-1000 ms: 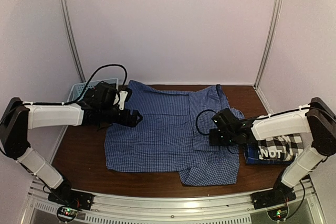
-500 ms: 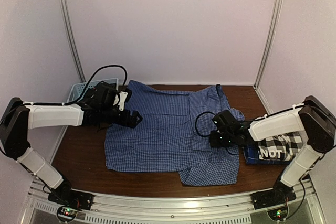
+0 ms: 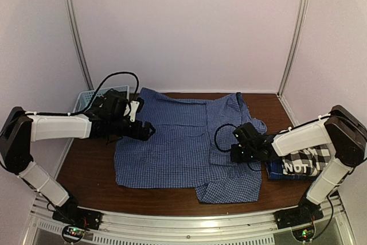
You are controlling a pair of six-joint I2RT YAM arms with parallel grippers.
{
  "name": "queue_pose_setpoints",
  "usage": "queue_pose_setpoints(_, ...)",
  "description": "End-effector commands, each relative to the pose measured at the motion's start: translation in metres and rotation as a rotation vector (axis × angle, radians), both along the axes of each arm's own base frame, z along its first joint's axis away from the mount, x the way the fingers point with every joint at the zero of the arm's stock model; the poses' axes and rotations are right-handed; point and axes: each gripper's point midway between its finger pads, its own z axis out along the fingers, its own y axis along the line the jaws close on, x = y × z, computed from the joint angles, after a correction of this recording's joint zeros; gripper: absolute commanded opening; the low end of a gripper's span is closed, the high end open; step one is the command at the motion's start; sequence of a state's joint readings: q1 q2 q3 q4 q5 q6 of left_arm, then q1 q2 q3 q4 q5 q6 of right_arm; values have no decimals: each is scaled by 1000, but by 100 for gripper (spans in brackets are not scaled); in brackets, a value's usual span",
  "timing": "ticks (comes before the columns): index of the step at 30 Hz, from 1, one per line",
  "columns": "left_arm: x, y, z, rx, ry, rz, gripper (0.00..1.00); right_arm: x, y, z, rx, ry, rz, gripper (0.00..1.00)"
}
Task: Fold and stack the long sleeve shirts
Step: Adjust the flattened shirt at the center of the board.
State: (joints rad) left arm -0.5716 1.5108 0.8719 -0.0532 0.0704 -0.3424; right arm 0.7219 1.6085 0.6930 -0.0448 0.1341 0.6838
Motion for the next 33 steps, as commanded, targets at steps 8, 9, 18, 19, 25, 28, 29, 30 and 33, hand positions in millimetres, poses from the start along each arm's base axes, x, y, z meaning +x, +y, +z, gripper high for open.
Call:
queue_pose_setpoints(8,0,-4,4,-16,-29,-12,98,7,-4,31,5,-70,-11,0)
queue_pose_setpoints(9,0,-4,4,-15,-29,-13,98,7,-4,37,7,-77,-11,0)
queue_pose_setpoints(18,-1,-3,3,-14,-28,-13,98,36,-6,103,-5,-186,-13,0)
queue_pose_setpoints(19,-1,-3,3,-14,-28,-12,98,44,-7,113,-4,-202,-18,0)
queue_pose_setpoints(25,-1,-1,7,-14,-39,-7,98,101,-16,169,22,-302,-30,0)
queue_pose_setpoints(28,-1,-1,9,-15,-43,-6,97,134,-16,186,33,-324,-27,0)
queue_pose_setpoints(29,-1,-1,10,-16,-44,-6,98,146,-15,186,30,-322,-29,0)
queue_pose_setpoints(30,-1,-1,9,-14,-43,-5,98,156,-16,192,31,-335,-33,0)
queue_pose_setpoints(33,-2,-1,9,-15,-40,-4,98,195,-22,184,24,-323,-58,0)
